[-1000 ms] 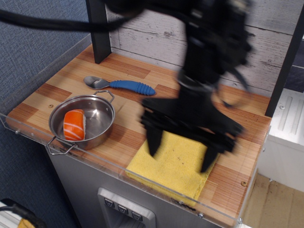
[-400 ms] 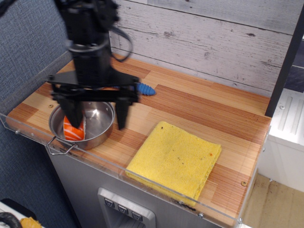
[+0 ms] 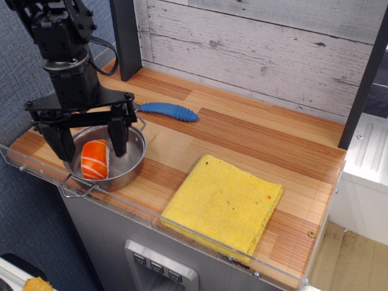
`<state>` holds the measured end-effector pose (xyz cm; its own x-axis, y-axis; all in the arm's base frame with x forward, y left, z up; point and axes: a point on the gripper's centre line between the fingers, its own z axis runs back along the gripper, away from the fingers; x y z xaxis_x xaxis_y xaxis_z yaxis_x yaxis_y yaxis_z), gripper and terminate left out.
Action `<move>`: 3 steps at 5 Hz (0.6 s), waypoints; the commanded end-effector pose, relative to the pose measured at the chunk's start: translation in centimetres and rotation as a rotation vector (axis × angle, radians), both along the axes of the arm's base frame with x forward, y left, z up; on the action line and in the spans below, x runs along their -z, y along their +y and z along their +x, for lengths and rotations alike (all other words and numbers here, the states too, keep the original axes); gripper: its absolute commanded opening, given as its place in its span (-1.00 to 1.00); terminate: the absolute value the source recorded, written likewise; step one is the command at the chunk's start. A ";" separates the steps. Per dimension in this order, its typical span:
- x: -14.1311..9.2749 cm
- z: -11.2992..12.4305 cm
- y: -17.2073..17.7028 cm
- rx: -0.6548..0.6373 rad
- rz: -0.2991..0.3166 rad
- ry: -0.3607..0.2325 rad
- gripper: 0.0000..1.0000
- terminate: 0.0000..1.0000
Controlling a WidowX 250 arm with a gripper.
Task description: Place the sushi on the yellow rag.
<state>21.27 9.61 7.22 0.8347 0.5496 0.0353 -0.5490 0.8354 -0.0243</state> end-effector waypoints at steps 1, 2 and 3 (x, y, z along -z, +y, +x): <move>1.2 1.1 2.1 -0.005 0.053 -0.025 1.00 -1.00; 1.6 1.4 2.4 -0.015 0.072 -0.024 1.00 -1.00; 2.3 1.8 2.6 -0.022 0.064 -0.020 1.00 -1.00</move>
<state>23.58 12.01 4.01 0.8262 0.5612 0.0504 -0.5627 0.8263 0.0237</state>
